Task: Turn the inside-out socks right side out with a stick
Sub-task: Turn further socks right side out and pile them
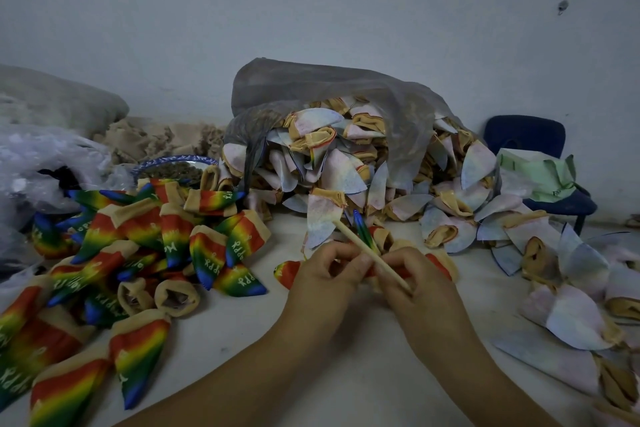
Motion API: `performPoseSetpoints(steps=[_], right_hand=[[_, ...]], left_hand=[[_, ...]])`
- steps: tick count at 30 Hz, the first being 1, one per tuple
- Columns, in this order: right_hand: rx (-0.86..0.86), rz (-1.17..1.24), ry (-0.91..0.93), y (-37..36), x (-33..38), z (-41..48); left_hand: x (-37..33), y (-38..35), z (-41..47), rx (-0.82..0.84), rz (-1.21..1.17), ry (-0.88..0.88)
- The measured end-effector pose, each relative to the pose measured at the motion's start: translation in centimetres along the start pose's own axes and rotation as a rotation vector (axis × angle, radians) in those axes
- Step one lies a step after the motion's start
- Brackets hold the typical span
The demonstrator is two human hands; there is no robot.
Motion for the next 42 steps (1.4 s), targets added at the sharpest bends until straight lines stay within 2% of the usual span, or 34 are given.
performPoseSetpoints(steps=[4,8,11,14,17,21,24,27,32,34,38,42], right_hand=[[0.002,0.077,-0.013,-0.1,-0.1,0.0],[0.037,0.408,-0.199,-0.4,-0.9,0.1],[0.096,0.616,-0.279,-0.7,-0.9,0.0],[0.097,0.606,-0.270,-0.3,-0.9,0.0],[0.105,0.531,-0.216,-0.1,-0.5,0.0],[0.142,0.499,-0.196,-0.7,-0.3,-0.2],[0.137,0.482,-0.210,-0.6,-0.4,-0.1],[0.095,0.287,-0.151,0.5,-1.1,0.1],[0.158,-0.205,-0.058,1.3,-2.8,0.5],[0.147,-0.305,-0.007,1.8,-2.9,0.7],[0.143,-0.462,0.069,2.2,-2.9,0.9],[0.124,-0.566,0.112,2.0,-2.8,1.1]], left_hand=[[0.1,0.2,0.2,0.009,-0.096,0.064],[0.9,-0.4,-0.1,0.061,-0.330,0.190],[0.9,-0.8,-0.2,0.110,-0.408,0.221],[0.6,-0.6,-0.1,0.099,-0.367,0.172],[0.8,-0.1,0.2,0.071,-0.294,0.197],[0.7,-0.5,0.3,0.241,-0.343,0.223],[1.3,-0.1,0.5,0.174,-0.402,0.234],[1.5,1.2,1.1,0.031,-0.529,0.256],[1.2,3.5,2.1,-0.200,-0.803,0.275],[1.4,4.1,2.2,-0.255,-0.889,0.298],[1.3,4.7,2.4,-0.259,-0.959,0.284],[1.2,4.7,2.5,-0.264,-0.899,0.258]])
Point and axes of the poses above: each hand's wrist, its own z-axis towards the middle knuckle, its own y-axis out of the back of the hand, x = y × z, the point moved 6 cm from there along z, towards the middle knuckle, and after that the axes turned 8 degrees about -z, right-handed, at the moved point
